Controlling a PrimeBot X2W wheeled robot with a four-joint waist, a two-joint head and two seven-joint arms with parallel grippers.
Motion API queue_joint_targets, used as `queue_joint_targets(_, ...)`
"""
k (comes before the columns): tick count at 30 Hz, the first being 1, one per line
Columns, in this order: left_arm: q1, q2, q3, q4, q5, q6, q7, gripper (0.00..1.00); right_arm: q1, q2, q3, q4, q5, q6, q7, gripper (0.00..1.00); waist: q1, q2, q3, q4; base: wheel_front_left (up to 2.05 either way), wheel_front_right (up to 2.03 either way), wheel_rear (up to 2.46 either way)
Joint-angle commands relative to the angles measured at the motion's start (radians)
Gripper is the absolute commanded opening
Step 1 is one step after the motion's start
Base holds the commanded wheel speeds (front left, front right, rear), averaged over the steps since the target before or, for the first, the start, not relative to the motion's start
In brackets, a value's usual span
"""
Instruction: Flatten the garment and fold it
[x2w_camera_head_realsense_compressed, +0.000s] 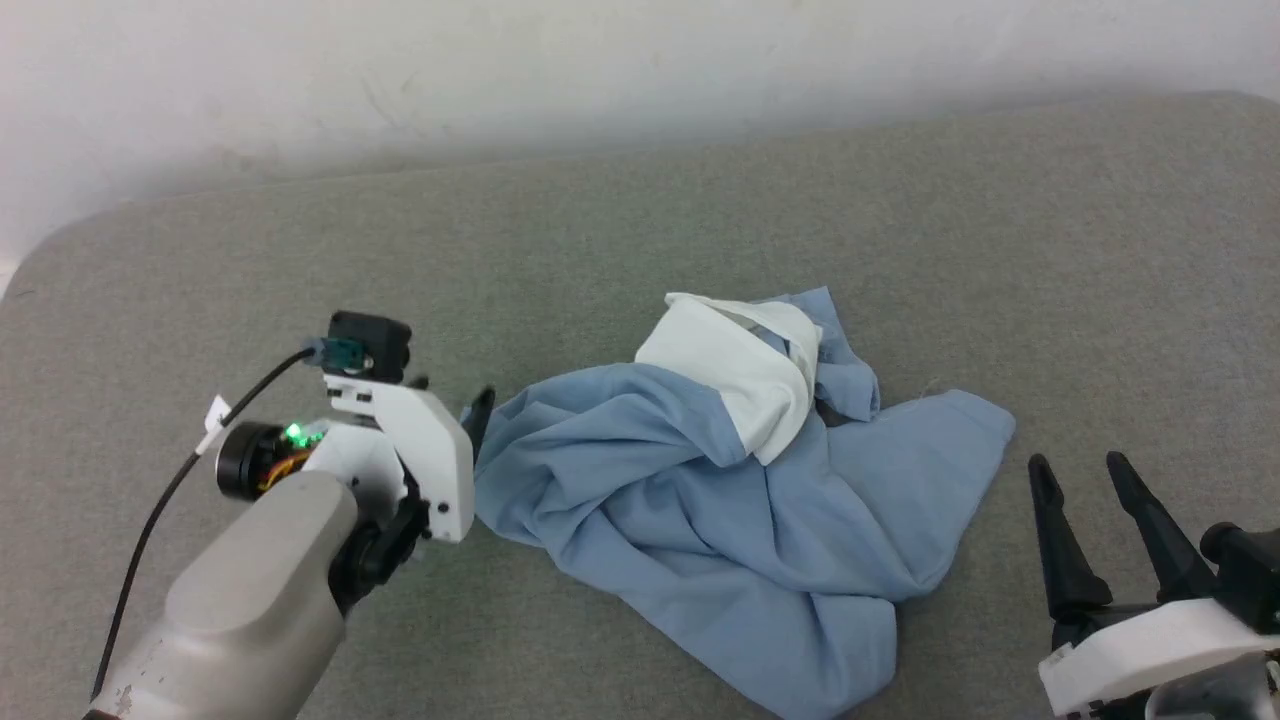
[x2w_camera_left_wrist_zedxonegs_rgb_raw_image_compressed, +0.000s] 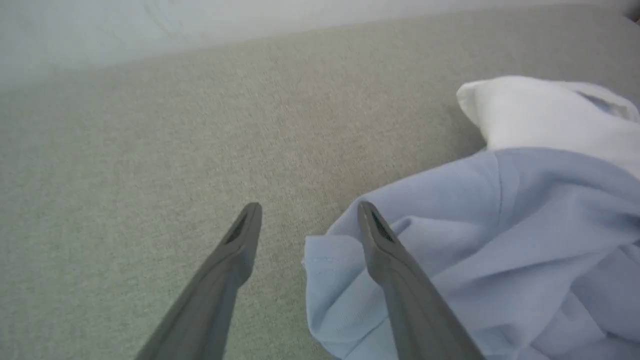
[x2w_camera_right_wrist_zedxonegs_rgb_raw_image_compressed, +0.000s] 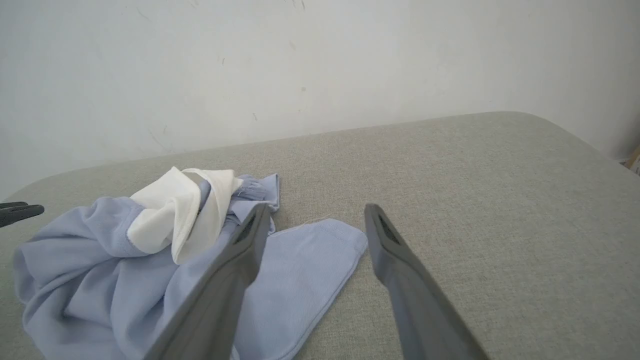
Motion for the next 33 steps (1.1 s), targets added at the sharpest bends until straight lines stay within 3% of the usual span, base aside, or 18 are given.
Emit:
queue_joint_targets(1, 0.013, 0.007, -0.012, 0.016, -0.011, -0.011, 0.042, 1.00, -0.007, 0.003, 0.003, 0.001, 0.008, -0.001, -0.006, 1.00, 0.0000, 0.0000, 0.019, -0.018, 0.00, 0.00, 0.00)
queue_joint_targets(8, -0.028, 0.009, -0.130, 0.091, 0.005, -0.057, 0.298, 1.00, -0.025, 0.003, -0.001, 0.015, 0.011, -0.001, -0.013, 1.00, 0.0000, 0.0000, 0.049, -0.028, 0.00, 0.00, 0.00)
queue_joint_targets(11, -0.048, -0.004, -0.177, 0.115, 0.021, -0.077, 0.375, 0.44, -0.032, 0.003, 0.001, 0.019, 0.009, -0.001, -0.016, 1.00, 0.0000, 0.0000, 0.053, -0.029, 0.00, 0.00, 0.00)
queue_joint_targets(12, -0.052, -0.010, -0.187, 0.119, 0.024, -0.082, 0.389, 0.05, -0.034, 0.003, 0.000, 0.020, 0.009, -0.001, -0.017, 1.00, 0.0000, 0.0000, 0.053, -0.028, 0.00, 0.00, 0.00)
queue_joint_targets(13, -0.054, -0.016, -0.192, 0.122, 0.026, -0.086, 0.393, 0.00, -0.035, 0.003, 0.001, 0.022, 0.009, -0.001, -0.018, 1.00, 0.0000, 0.0000, 0.053, -0.029, 0.00, 0.00, 0.00)
queue_joint_targets(16, -0.058, -0.026, -0.174, 0.117, 0.033, -0.062, 0.330, 0.00, -0.036, 0.003, 0.003, 0.028, 0.010, -0.001, -0.020, 1.00, 0.0000, 0.0000, 0.046, -0.027, 0.00, 0.00, 0.00)
queue_joint_targets(24, 0.027, 0.017, 0.055, -0.041, 0.006, 0.145, -0.073, 0.00, -0.011, 0.003, -0.015, 0.037, 0.017, -0.001, -0.020, 1.00, 0.0000, 0.0000, 0.011, 0.015, 0.00, 0.00, 0.00)
queue_joint_targets(31, 0.350, 0.107, 0.226, -0.255, -0.115, 0.335, -0.180, 0.00, 0.002, 0.003, -0.017, 0.031, 0.018, -0.001, -0.010, 1.00, 0.0000, 0.0000, -0.005, 0.045, 0.00, 0.00, 0.00)
queue_joint_targets(33, 0.407, 0.111, 0.246, -0.279, -0.138, 0.357, -0.186, 0.00, 0.003, 0.003, -0.017, 0.030, 0.018, -0.001, -0.009, 1.00, 0.0000, 0.0000, -0.006, 0.046, 0.00, 0.00, 0.00)
